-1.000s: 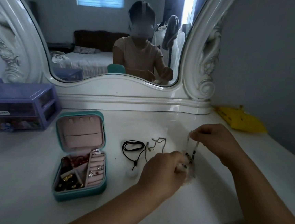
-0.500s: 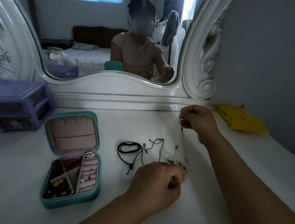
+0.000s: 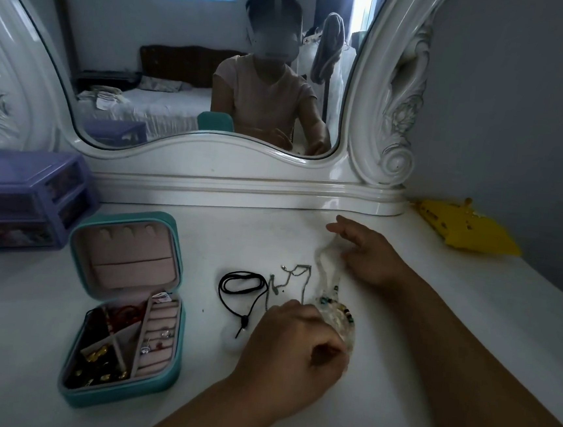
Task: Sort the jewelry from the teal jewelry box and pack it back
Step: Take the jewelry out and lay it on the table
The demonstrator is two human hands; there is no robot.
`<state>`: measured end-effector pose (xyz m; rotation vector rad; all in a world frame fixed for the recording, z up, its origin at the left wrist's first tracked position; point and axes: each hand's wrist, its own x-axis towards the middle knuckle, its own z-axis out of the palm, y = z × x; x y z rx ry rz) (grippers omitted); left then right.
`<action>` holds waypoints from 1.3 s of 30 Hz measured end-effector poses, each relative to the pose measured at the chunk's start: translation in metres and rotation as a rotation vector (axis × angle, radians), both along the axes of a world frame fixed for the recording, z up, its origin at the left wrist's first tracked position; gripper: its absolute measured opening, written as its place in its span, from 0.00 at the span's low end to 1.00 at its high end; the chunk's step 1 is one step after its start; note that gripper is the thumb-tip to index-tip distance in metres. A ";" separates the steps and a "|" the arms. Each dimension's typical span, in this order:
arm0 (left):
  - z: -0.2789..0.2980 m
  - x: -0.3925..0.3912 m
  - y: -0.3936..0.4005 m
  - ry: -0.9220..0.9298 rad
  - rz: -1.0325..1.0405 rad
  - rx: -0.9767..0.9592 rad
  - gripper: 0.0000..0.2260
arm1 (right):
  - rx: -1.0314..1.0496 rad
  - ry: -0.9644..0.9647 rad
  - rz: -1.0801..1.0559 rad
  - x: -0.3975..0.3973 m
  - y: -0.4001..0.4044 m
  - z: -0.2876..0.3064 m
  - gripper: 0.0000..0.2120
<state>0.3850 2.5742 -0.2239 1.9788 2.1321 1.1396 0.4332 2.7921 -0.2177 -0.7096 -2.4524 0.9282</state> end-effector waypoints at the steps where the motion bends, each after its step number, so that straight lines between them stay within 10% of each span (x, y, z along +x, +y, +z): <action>1: -0.001 0.000 0.000 0.015 0.008 0.004 0.08 | -0.017 0.003 -0.014 0.001 -0.001 -0.001 0.29; 16: 0.010 -0.009 -0.008 -0.154 0.137 0.016 0.03 | 0.006 0.252 -0.125 0.002 -0.049 0.035 0.02; 31: 0.049 -0.125 -0.128 0.031 0.498 -0.077 0.03 | -0.041 0.129 0.302 -0.023 -0.184 0.047 0.02; 39: 0.038 -0.129 -0.146 -0.062 0.200 -0.226 0.13 | 0.076 -0.012 0.446 -0.052 -0.215 0.037 0.06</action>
